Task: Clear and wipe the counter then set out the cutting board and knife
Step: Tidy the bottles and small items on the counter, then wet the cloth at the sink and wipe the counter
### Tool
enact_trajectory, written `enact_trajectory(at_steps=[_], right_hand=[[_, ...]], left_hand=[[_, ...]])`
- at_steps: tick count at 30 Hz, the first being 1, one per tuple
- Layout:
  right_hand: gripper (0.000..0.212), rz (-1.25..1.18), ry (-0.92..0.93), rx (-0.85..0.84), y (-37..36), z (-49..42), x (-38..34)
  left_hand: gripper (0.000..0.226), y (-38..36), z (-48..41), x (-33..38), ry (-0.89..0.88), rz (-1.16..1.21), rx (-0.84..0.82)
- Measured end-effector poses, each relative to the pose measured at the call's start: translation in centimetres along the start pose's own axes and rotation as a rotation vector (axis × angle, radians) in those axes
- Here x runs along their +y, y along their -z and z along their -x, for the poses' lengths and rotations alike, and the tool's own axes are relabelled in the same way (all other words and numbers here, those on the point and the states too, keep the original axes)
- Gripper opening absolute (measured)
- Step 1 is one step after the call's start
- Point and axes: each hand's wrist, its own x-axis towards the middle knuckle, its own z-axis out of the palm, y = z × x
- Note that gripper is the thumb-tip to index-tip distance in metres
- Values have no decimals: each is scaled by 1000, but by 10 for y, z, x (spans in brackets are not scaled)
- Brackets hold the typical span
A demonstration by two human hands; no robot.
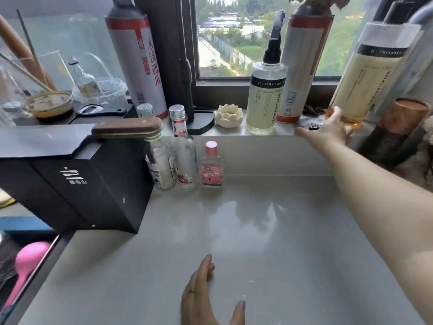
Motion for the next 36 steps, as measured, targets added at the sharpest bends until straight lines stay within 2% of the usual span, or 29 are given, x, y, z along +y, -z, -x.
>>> enact_trajectory(at_steps=[3, 8, 12, 17, 19, 21, 25, 30, 32, 36], right_hand=[[103, 11, -22, -12, 5, 5, 6], [93, -81, 150, 44, 12, 81, 15], [72, -156, 358, -154, 16, 209, 38], [44, -219, 174, -371, 55, 361, 92], [35, -208, 114, -402, 79, 394, 113], [30, -195, 49, -391, 100, 416, 125], [26, -237, 20, -401, 112, 455, 123], [26, -388, 102, -540, 91, 491, 97], [23, -421, 134, -603, 82, 496, 83], [42, -472, 234, -673, 59, 496, 47]], left_hand=[[83, 4, -1, 0, -13, -43, -23], [80, 8, 0, 2, 9, -67, -129], [85, 8, -1, 2, 52, -66, -149], [80, 17, -6, 9, 133, 29, -190], [74, 27, -8, 17, 213, 154, -199], [63, 44, -6, 25, 175, 170, -190], [42, 90, 28, 33, 0, 137, -227], [54, 156, 79, 8, 67, 29, -289], [58, 186, 88, 0, 146, -22, -214], [50, 239, 104, -2, 249, -82, -11]])
